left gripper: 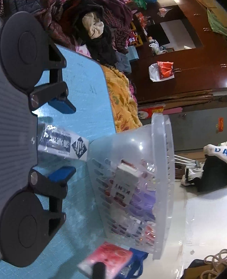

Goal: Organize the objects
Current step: 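Grasp the bagged black-white box with left gripper while right grasps pink tissue pack, then lift both items into the white basket and open both grippers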

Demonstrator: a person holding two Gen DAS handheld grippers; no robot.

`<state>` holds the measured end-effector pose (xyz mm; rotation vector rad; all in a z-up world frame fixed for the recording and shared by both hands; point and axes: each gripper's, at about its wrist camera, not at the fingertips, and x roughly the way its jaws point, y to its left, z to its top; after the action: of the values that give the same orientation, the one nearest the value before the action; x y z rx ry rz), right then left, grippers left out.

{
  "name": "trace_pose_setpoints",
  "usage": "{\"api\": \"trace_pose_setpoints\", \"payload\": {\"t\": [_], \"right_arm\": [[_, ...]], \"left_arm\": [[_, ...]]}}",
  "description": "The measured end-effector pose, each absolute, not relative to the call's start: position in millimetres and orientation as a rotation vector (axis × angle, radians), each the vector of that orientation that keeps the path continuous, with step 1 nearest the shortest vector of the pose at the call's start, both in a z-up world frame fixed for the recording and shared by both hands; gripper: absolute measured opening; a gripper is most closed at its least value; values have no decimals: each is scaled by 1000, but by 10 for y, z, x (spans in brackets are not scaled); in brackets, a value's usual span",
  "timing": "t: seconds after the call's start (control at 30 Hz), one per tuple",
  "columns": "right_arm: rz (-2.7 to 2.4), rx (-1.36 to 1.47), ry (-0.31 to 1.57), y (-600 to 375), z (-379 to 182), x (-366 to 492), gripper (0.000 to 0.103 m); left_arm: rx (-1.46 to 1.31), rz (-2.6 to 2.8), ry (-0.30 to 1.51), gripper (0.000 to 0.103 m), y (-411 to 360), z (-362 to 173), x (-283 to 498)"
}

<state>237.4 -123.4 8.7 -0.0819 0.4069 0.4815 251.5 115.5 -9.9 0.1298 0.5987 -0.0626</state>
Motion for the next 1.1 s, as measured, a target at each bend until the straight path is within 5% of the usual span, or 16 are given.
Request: {"api": "trace_pose_setpoints", "payload": {"t": [0.07, 0.1, 0.5, 0.73, 0.9, 1.1], "right_arm": [[479, -72, 397, -1271, 96, 2391, 36], [476, -68, 394, -1289, 103, 2393, 36], [489, -20, 341, -1516, 83, 2271, 36], [546, -77, 93, -1361, 742, 2074, 35], [555, -112, 109, -1046, 1240, 2661, 35], [513, -221, 175, -799, 1126, 3202, 39]], "left_arm": [[127, -60, 609, 43, 1148, -122, 2538], [126, -61, 611, 43, 1142, -128, 2534], [89, -97, 484, 42, 1059, 34, 2176], [-2, -195, 225, 42, 1040, 801, 1796], [-10, -198, 170, 42, 847, 1417, 2269], [-5, -181, 259, 50, 760, 1298, 2883]]}}
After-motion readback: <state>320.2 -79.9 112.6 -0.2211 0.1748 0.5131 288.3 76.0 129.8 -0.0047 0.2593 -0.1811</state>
